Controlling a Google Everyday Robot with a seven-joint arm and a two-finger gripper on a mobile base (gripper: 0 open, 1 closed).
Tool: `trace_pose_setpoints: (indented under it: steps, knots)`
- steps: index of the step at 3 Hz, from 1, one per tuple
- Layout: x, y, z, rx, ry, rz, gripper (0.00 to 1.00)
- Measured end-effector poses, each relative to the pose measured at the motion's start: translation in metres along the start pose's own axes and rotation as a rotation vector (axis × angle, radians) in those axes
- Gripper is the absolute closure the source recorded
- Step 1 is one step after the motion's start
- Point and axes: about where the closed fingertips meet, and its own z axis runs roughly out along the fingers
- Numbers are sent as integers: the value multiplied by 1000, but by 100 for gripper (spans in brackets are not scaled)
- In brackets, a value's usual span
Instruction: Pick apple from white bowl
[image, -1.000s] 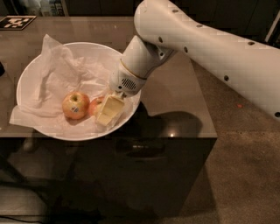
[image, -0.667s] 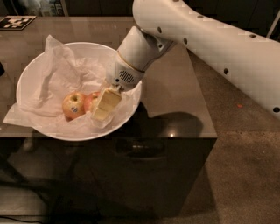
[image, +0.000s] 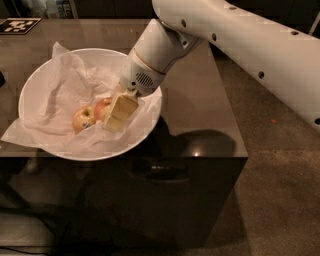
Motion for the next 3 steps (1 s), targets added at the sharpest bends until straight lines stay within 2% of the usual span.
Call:
trace_pose_setpoints:
  steps: [1,2,3]
  knots:
    - [0,0,0,0,0,0,100]
    - [0,0,0,0,0,0,86]
    - [0,0,0,0,0,0,65]
